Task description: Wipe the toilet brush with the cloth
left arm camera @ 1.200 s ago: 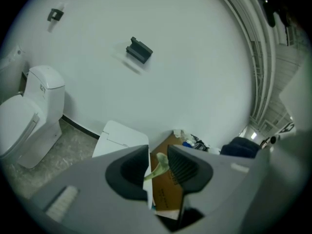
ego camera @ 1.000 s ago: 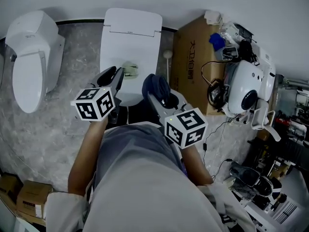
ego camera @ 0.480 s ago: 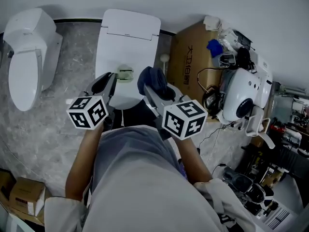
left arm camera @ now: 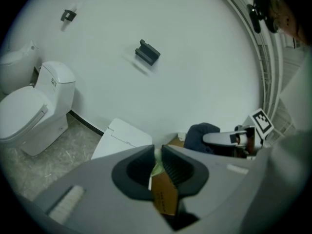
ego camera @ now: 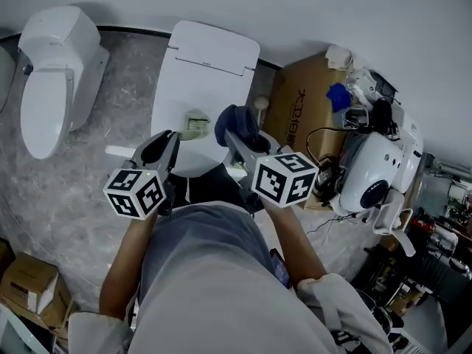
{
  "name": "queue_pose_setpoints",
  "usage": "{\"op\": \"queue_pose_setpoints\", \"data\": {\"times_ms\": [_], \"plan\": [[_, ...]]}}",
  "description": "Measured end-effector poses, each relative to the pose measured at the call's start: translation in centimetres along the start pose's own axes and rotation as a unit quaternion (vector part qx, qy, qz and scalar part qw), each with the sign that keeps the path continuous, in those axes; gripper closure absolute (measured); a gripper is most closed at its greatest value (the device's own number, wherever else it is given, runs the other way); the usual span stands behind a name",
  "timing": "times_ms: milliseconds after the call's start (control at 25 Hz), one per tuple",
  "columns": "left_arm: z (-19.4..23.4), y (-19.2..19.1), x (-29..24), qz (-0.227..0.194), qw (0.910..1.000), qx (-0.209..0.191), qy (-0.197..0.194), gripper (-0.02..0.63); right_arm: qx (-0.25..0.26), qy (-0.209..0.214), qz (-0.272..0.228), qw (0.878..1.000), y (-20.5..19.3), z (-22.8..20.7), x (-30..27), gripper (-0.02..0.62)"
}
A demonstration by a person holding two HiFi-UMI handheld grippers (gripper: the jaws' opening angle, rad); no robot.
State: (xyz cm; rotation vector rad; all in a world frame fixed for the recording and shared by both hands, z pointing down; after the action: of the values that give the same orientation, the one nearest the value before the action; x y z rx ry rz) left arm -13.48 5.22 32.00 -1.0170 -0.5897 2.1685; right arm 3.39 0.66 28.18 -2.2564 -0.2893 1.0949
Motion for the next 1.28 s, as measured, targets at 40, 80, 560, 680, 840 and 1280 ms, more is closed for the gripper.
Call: {"op": "queue_pose_setpoints", "data": {"times_ms": [40, 80, 560, 680, 840, 1280], "plan": [[0.0, -0.1, 0.0, -0.002, 1.0, 0.0, 0.005, 0.606, -0.003, 0.008, 0.008, 1.0, 0.0, -0.4, -0.5, 0.502], [0.0, -0.1, 0.1, -0.004, 0.9999, 0.0, 0.01, 0.606, -0.002, 0.019, 0.017, 1.0, 0.0, -0.6, -1.1, 0.502], [-0.1, -1.5, 0.7, -0.025, 0.9977, 0.027, 0.056, 0.606, 0.19, 0.145, 0.103, 0.966, -1.5, -1.4, -7.7, 0.497], [-0.1, -1.6, 0.8, -0.034, 0.9968, 0.023, 0.068, 0.606, 0.211, 0.172, 0.131, 0.953, -1.9, -1.5, -10.0, 0.498], [0.2, -1.6, 0.8, -0.045, 0.9953, 0.027, 0.081, 0.606, 0.245, 0.207, 0.186, 0.929, -3.0, -1.7, -13.6, 0.499], [0.7, -1.6, 1.0, -0.08, 0.9891, 0.053, 0.112, 0.606, 0.327, 0.3, 0.352, 0.824, -7.6, -2.2, -22.6, 0.502]]}}
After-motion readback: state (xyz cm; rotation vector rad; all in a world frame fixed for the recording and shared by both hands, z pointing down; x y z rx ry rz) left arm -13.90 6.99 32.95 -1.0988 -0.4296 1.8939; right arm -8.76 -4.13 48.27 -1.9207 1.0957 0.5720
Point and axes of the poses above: the fingertips, and each gripper's own axes: x backward along the fingers, z to its left, y out of its top, the point moved 4 cm from there along x, backward along the fingers
